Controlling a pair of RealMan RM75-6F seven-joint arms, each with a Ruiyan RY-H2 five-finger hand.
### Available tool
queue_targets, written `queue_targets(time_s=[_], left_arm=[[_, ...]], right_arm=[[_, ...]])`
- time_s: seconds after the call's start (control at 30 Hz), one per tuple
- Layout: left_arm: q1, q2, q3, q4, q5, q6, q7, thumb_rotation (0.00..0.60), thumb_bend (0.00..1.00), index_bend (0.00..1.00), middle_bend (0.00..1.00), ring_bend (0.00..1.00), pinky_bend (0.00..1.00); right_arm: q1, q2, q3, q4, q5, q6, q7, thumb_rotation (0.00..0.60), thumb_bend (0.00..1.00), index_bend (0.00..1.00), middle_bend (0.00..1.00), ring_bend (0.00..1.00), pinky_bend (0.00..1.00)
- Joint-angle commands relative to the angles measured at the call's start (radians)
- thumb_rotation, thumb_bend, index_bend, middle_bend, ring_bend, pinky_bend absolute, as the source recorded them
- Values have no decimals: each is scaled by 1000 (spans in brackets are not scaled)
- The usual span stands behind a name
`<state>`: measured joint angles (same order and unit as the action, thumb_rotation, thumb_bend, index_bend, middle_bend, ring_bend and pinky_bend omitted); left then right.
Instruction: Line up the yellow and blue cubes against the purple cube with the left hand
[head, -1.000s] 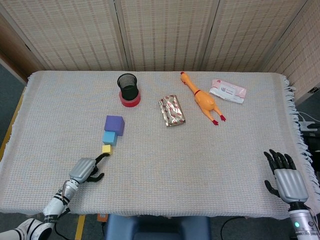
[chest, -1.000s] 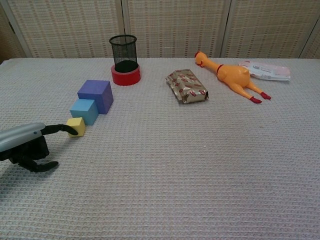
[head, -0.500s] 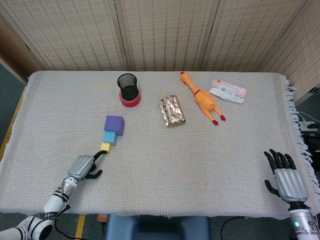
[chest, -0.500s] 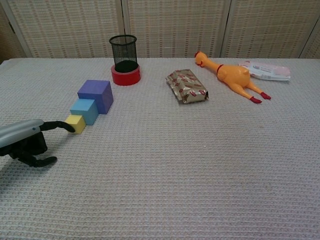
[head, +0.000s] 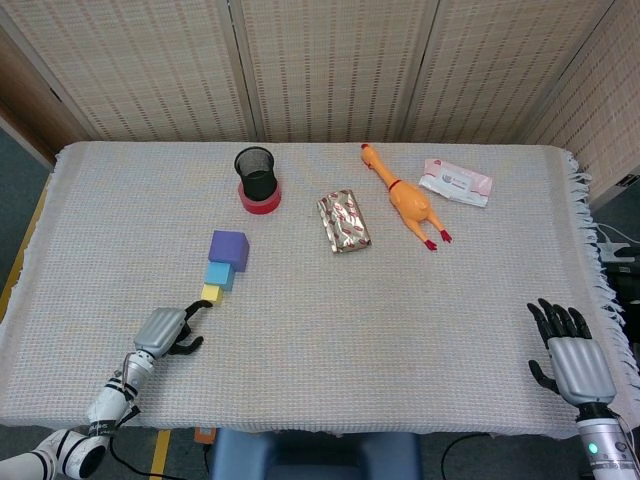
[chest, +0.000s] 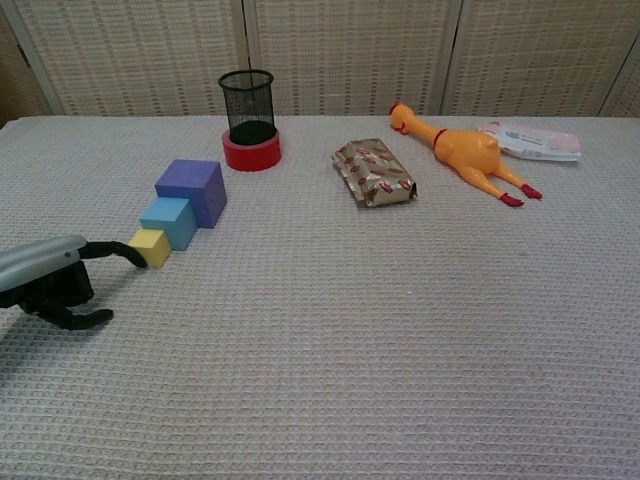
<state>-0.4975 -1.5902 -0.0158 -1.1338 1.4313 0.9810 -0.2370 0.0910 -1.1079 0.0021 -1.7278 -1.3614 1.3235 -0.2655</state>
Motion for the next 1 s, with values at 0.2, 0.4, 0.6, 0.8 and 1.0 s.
queue_targets(time_s=[0.2,0.4,0.6,0.8,1.0], left_arm=[[8,14,10,-25,16,20,-2,600,391,217,1000,1000,1000],[17,35,22,-68,27,34,5,600,391,228,1000,1000,1000],[54,94,38,-158,56,111,5,600,389,231,1000,1000,1000],[179,234,73,-280,80,314,61,600,390,255,972,869,995],[371,401,124,-387,77,569,111,600,392,239,390,268,410]], right_arm=[[-1,2,-1,-2,-3,4,0,600,101,0,0,0,0],[-6,5,-5,-7,-15,14,3,600,101,0,0,0,0],[-11,10,-13,-12,-38,23,10,600,101,0,0,0,0],[-26,21,-32,-27,-90,53,26,600,101,0,0,0,0],[-53,27,-45,-47,-116,94,18,600,101,0,0,0,0]])
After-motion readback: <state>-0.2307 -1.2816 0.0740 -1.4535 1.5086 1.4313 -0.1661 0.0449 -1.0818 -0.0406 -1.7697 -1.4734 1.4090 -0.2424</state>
